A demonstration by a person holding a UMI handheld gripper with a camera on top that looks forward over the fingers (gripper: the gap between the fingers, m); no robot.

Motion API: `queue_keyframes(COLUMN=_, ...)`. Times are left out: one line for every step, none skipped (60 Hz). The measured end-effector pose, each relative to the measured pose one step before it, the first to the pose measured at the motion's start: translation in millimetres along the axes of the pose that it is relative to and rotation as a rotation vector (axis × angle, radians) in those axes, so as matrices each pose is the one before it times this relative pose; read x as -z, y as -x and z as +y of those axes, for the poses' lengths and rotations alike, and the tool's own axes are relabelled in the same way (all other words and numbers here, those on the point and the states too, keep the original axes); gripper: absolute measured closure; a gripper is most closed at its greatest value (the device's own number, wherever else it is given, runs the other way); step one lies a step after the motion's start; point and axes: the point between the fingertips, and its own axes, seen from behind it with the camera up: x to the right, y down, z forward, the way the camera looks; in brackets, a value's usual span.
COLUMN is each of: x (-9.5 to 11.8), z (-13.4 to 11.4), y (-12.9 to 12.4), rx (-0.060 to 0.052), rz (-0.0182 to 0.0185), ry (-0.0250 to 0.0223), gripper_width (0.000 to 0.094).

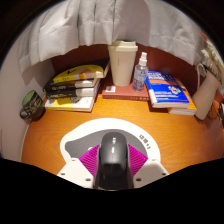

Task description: Arrange mouse

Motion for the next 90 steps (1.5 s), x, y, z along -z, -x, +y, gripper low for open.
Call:
queue_keyframes(x=0.93, z=-0.32, y=0.46, rx=-0.0061, rz=-0.00122, ry=0.00273, gripper_width=0.054)
queue_keyframes(x=-0.2, z=-1.02, y=0.33, rx=-0.0029, rz=-0.0005, ry=-0.00757, gripper_width=0.053)
queue_keyframes(x=-0.28, z=1.09, y=0.04, rx=-0.0013, rz=-0.00166, ry=0.00133, gripper_width=0.0525)
queue_keyframes(x=0.29, z=-0.23, y=-0.05, rx=-0.0011, rz=-0.00107, ry=-0.00172, gripper_width=0.0513)
queue_keyframes(x=-0.25, z=-0.21, y=-0.1, rx=-0.0006, rz=-0.00168, ry=-0.00364, gripper_width=0.0506)
queue_keyframes(x=-1.35, z=0.27, y=-0.4, rx=-0.0008, rz=-0.00228, ry=-0.00113, gripper_width=0.0497)
queue_keyframes(x=0.6, z=-0.33, y=0.41, rx=0.0004, rz=-0.00115, ry=-0.0018, gripper_width=0.0488)
queue_keyframes(x=0.19, z=-0.24, y=0.31, rx=-0.0002, rz=-0.00145, ry=-0.00147, gripper_width=0.0476)
queue_keyframes(x=-0.12, z=0.08, y=0.34, rx=0.0001, rz=-0.00165, ry=-0.00044, gripper_width=0.0468)
queue_keyframes(x=-0.01, z=0.01, y=-0.08, rx=0.0009, rz=-0.00069, ry=0.00003, gripper_width=0.0458)
queue_keyframes(x=-0.13, z=-0.02, y=-0.04, rx=0.0014, rz=0.00002, ry=-0.0003, gripper_width=0.0449)
queue_keyframes(x=-0.35, z=0.02, y=0.34, rx=0.0025, rz=-0.00104, ry=0.00048, gripper_width=0.0441)
queue_keyframes(x=-0.57, z=0.4, y=0.55, rx=0.0026, rz=-0.00135, ry=0.00171, gripper_width=0.0431)
queue_keyframes(x=-0.02, z=-0.09, y=0.32, rx=0.0028, rz=-0.0004, ry=0.00181, gripper_width=0.042)
queue_keyframes(x=0.02, z=-0.35, y=0.83, rx=0.0007, rz=-0.0011, ry=0.00115, gripper_width=0.0402)
queue_keyframes(x=0.24, z=0.21, y=1.77, rx=-0.0006, rz=-0.00408, ry=0.00286, gripper_width=0.0369)
queue_keyframes(x=0.18, z=-0.28, y=2.64, rx=-0.0002, rz=-0.00733, ry=0.00216, gripper_width=0.0322)
queue_keyframes(x=-0.33, z=-0.29, y=3.53, rx=-0.0014, rz=-0.01037, ry=0.00106, gripper_width=0.0266)
queue_keyframes(x=0.18, z=-0.14, y=2.95, rx=-0.0006, rz=-0.01124, ry=0.00259, gripper_width=0.0216)
queue_keyframes(x=0.41, z=0.01, y=2.22, rx=-0.0009, rz=-0.00814, ry=0.00281, gripper_width=0.0175)
queue_keyframes(x=0.54, z=-0.08, y=1.95, rx=-0.0009, rz=-0.00723, ry=0.00284, gripper_width=0.0148)
queue_keyframes(x=0.78, z=-0.04, y=1.17, rx=0.0001, rz=-0.00466, ry=0.00314, gripper_width=0.0132)
queue_keyframes(x=0.79, z=0.24, y=0.33, rx=0.0005, rz=-0.0005, ry=0.00353, gripper_width=0.0123)
queue_keyframes(x=1.27, z=0.24, y=-0.23, rx=0.0021, rz=0.00259, ry=0.00317, gripper_width=0.0122)
queue_keyframes(x=2.88, z=-0.15, y=0.03, rx=0.0035, rz=0.00553, ry=0.00286, gripper_width=0.0124)
queue_keyframes(x=2.24, z=-0.68, y=-1.03, rx=0.0049, rz=0.00633, ry=-0.00001, gripper_width=0.0125)
queue_keyframes(x=2.89, z=-0.94, y=-0.92, rx=0.0058, rz=0.00681, ry=-0.00166, gripper_width=0.0144)
queue_keyframes(x=3.62, z=-1.0, y=-0.55, rx=0.0065, rz=0.00602, ry=-0.00257, gripper_width=0.0151)
queue_keyframes(x=4.49, z=-1.12, y=-0.34, rx=0.0057, rz=0.00518, ry=-0.00268, gripper_width=0.0129)
queue_keyframes(x=5.05, z=-1.01, y=-0.33, rx=0.0038, rz=0.005, ry=-0.00328, gripper_width=0.0128)
queue_keyframes(x=6.38, z=-1.68, y=-0.59, rx=0.0038, rz=0.00337, ry=-0.00211, gripper_width=0.0126)
queue_keyframes(x=6.36, z=-1.71, y=0.04, rx=0.0013, rz=0.0038, ry=-0.00579, gripper_width=0.0126)
queue_keyframes(x=6.83, z=-2.06, y=-0.08, rx=0.0004, rz=0.00355, ry=-0.00716, gripper_width=0.0124)
queue_keyframes(x=7.43, z=-1.96, y=-0.08, rx=-0.0018, rz=0.00349, ry=-0.00982, gripper_width=0.0124)
queue_keyframes(x=8.01, z=-2.21, y=-0.3, rx=-0.0025, rz=0.00478, ry=-0.00795, gripper_width=0.0124)
queue_keyframes(x=8.41, z=-2.36, y=-0.3, rx=-0.0023, rz=0.00503, ry=-0.00938, gripper_width=0.0125)
queue_keyframes(x=8.7, z=-1.99, y=-0.18, rx=-0.0022, rz=0.00495, ry=-0.00943, gripper_width=0.0124)
queue_keyframes(x=9.18, z=-1.95, y=-0.11, rx=-0.0024, rz=0.00385, ry=-0.00806, gripper_width=0.0123)
queue_keyframes(x=9.6, z=-1.95, y=-0.14, rx=-0.0029, rz=0.00405, ry=-0.0087, gripper_width=0.0123)
queue_keyframes(x=9.52, z=-2.76, y=-1.39, rx=-0.0016, rz=0.00319, ry=-0.00877, gripper_width=0.0123)
queue_keyframes(x=10.27, z=-2.69, y=-0.38, rx=-0.0047, rz=0.00494, ry=-0.01159, gripper_width=0.0124)
queue_keyframes(x=10.59, z=-2.93, y=-0.3, rx=-0.0043, rz=0.00545, ry=-0.01401, gripper_width=0.0124)
queue_keyframes(x=10.59, z=-3.01, y=-0.69, rx=-0.0042, rz=0.00575, ry=-0.01479, gripper_width=0.0123)
queue_keyframes(x=10.64, z=-2.77, y=-0.85, rx=-0.0044, rz=0.00622, ry=-0.01449, gripper_width=0.0124)
queue_keyframes(x=10.75, z=-2.38, y=-1.44, rx=-0.004, rz=0.00562, ry=-0.01232, gripper_width=0.0122)
queue_keyframes(x=10.54, z=-2.47, y=-1.29, rx=-0.0058, rz=0.00656, ry=-0.01207, gripper_width=0.0123)
queue_keyframes(x=10.66, z=-2.35, y=-1.13, rx=-0.0064, rz=0.00598, ry=-0.01192, gripper_width=0.0123)
queue_keyframes(x=10.37, z=-2.59, y=-0.95, rx=-0.0059, rz=0.00516, ry=-0.01311, gripper_width=0.0124)
queue_keyframes(x=10.32, z=-2.72, y=-1.02, rx=-0.0054, rz=0.00466, ry=-0.0133, gripper_width=0.0124)
queue_keyframes(x=10.28, z=-2.78, y=-0.91, rx=-0.0051, rz=0.00406, ry=-0.01394, gripper_width=0.0123)
queue_keyframes(x=9.77, z=-2.93, y=-0.83, rx=-0.0054, rz=0.00351, ry=-0.01408, gripper_width=0.0124)
queue_keyframes(x=10.23, z=-2.7, y=-0.46, rx=-0.0063, rz=0.00257, ry=-0.0132, gripper_width=0.0125)
queue_keyframes(x=9.42, z=-2.2, y=-1.0, rx=-0.0055, rz=0.00047, ry=-0.01249, gripper_width=0.0125)
queue_keyframes(x=8.82, z=-2.17, y=-0.19, rx=-0.0059, rz=-0.00053, ry=-0.01215, gripper_width=0.0125)
queue_keyframes(x=8.45, z=-1.85, y=-0.25, rx=-0.0045, rz=-0.0014, ry=-0.01149, gripper_width=0.0126)
queue_keyframes(x=8.32, z=-1.55, y=-0.09, rx=-0.0037, rz=-0.00152, ry=-0.01007, gripper_width=0.0127)
queue_keyframes(x=8.09, z=-1.07, y=-0.05, rx=-0.0021, rz=-0.00155, ry=-0.00883, gripper_width=0.0126)
queue_keyframes(x=7.83, z=-0.92, y=-0.79, rx=-0.0003, rz=-0.00026, ry=-0.00803, gripper_width=0.0127)
queue_keyframes(x=7.0, z=-0.71, y=0.17, rx=-0.0011, rz=0.00447, ry=-0.01019, gripper_width=0.0129)
queue_keyframes(x=7.9, z=-0.69, y=-0.19, rx=-0.0001, rz=0.0061, ry=-0.00705, gripper_width=0.0129)
queue_keyframes(x=6.58, z=-0.92, y=-2.71, rx=0.0037, rz=0.00125, ry=-0.0047, gripper_width=0.0128)
queue_keyframes(x=6.09, z=0.09, y=-1.51, rx=0.0004, rz=0.00427, ry=-0.00469, gripper_width=0.0127)
queue_keyframes(x=5.71, z=0.5, y=-1.35, rx=-0.0022, rz=0.0044, ry=-0.00339, gripper_width=0.0128)
queue_keyframes(x=5.35, z=0.51, y=-1.32, rx=-0.0033, rz=0.00338, ry=-0.00309, gripper_width=0.0129)
queue_keyframes(x=5.09, z=0.58, y=-1.05, rx=-0.0024, rz=0.00239, ry=-0.00314, gripper_width=0.0128)
queue_keyframes(x=4.94, z=0.76, y=-0.77, rx=-0.0015, rz=0.00073, ry=-0.00305, gripper_width=0.0129)
queue_keyframes(x=4.9, z=0.95, y=-0.69, rx=-0.0019, rz=-0.00074, ry=-0.0032, gripper_width=0.0129)
queue_keyframes(x=4.28, z=1.05, y=-0.27, rx=-0.0038, rz=-0.00134, ry=-0.00306, gripper_width=0.0129)
queue_keyframes(x=3.66, z=2.43, y=1.54, rx=-0.007, rz=0.00295, ry=-0.00651, gripper_width=0.013)
queue_keyframes(x=3.85, z=1.15, y=-0.97, rx=-0.0044, rz=-0.00255, ry=-0.00307, gripper_width=0.0131)
queue_keyframes(x=4.22, z=0.89, y=-1.6, rx=-0.0016, rz=-0.0019, ry=0.00073, gripper_width=0.013)
queue_keyframes(x=3.32, z=1.83, y=-1.22, rx=0.0009, rz=0.00054, ry=0.00118, gripper_width=0.013)
queue_keyframes(x=2.95, z=2.1, y=-1.25, rx=0.0028, rz=0.00172, ry=0.00201, gripper_width=0.0129)
queue_keyframes(x=2.84, z=2.18, y=-1.38, rx=0.0035, rz=0.00186, ry=0.00207, gripper_width=0.0129)
queue_keyframes(x=2.48, z=2.23, y=-1.3, rx=0.0025, rz=0.00213, ry=0.00235, gripper_width=0.013)
queue_keyframes(x=2.45, z=2.23, y=-1.27, rx=0.0025, rz=0.00186, ry=0.00233, gripper_width=0.013)
queue_keyframes(x=2.39, z=2.26, y=-1.02, rx=0.0023, rz=0.00146, ry=0.00273, gripper_width=0.0131)
queue_keyframes(x=2.13, z=2.29, y=-0.76, rx=0.0027, rz=0.00065, ry=0.00198, gripper_width=0.0131)
queue_keyframes(x=2.04, z=1.98, y=-0.81, rx=0.0037, rz=0.00142, ry=0.00175, gripper_width=0.013)
queue_keyframes(x=2.02, z=1.9, y=-0.88, rx=0.0033, rz=0.00148, ry=0.00098, gripper_width=0.013)
queue_keyframes(x=0.81, z=2.6, y=0.07, rx=0.0019, rz=0.00334, ry=-0.00119, gripper_width=0.0129)
queue_keyframes(x=2.24, z=1.72, y=-1.13, rx=0.0031, rz=0.00159, ry=0.00234, gripper_width=0.0131)
queue_keyframes(x=2.34, z=2.14, y=-1.16, rx=0.004, rz=0.00126, ry=0.00336, gripper_width=0.0131)
queue_keyframes(x=1.68, z=1.5, y=-1.01, rx=0.0034, rz=0.00102, ry=0.00208, gripper_width=0.013)
queue_keyframes(x=1.24, z=0.98, y=-0.56, rx=0.0031, rz=0.0006, ry=0.00095, gripper_width=0.0128)
queue_keyframes(x=1.3, z=1.17, y=-0.59, rx=0.0025, rz=0.00048, ry=0.00038, gripper_width=0.0129)
queue_keyframes(x=1.22, z=0.67, y=-0.27, rx=0.0015, rz=0.00073, ry=0.00054, gripper_width=0.0129)
queue_keyframes(x=1.28, z=1.06, y=-0.53, rx=0.0005, rz=0.00027, ry=0.00085, gripper_width=0.0128)
queue_keyframes(x=1.17, z=0.82, y=-0.32, rx=0.0003, rz=0.00021, ry=0.00147, gripper_width=0.0129)
queue_keyframes(x=1.23, z=0.69, y=-0.35, rx=0.0004, rz=-0.00011, ry=0.00046, gripper_width=0.0129)
